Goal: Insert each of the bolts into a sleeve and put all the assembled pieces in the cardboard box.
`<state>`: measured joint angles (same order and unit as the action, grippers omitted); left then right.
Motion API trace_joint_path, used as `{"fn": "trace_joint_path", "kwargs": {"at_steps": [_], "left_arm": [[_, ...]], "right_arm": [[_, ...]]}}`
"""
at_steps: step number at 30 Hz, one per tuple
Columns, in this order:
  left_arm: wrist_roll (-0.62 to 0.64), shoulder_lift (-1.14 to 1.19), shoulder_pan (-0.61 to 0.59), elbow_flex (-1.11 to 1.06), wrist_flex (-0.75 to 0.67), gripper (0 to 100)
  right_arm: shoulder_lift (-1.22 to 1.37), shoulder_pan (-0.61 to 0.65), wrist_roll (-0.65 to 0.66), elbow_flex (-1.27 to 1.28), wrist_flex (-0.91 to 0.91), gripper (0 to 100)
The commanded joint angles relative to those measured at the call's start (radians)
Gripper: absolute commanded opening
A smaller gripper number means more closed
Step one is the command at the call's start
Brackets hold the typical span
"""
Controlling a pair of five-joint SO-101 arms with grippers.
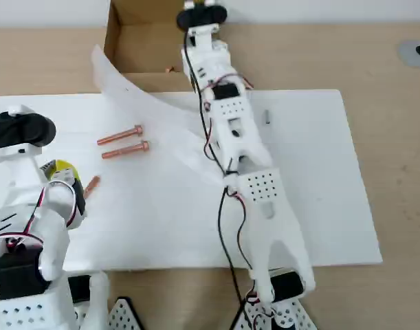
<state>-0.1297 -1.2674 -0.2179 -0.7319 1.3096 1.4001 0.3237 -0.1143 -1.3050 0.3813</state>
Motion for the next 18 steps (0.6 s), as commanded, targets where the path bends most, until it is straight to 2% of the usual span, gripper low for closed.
{"fn": "trace_joint_path", "kwargs": {"at_steps": [1, 4, 10, 14, 18], "left_arm": [[-0.003, 0.004, -0.014, -0.002, -0.014, 1], [-0.003, 0.004, -0.014, -0.003, -0.014, 1], [-0.003, 0.004, -0.009, -0.038, -0.018, 1], [-0.002, 0.004, -0.014, -0.041, -0.018, 2], [0.005, 0.005, -0.041, -0.031, -0.020, 8]], "right_arm": [[0.088, -0.010, 0.086, -0.237, 0.044, 1.3], [0.127, 0.002, 0.123, -0.285, 0.132, 7.4], [0.128, 0.013, 0.129, -0.294, 0.256, 28.3], [0.119, 0.015, 0.124, -0.326, 0.301, 30.0], [0.071, 0.013, 0.124, -0.366, 0.376, 30.0]]}}
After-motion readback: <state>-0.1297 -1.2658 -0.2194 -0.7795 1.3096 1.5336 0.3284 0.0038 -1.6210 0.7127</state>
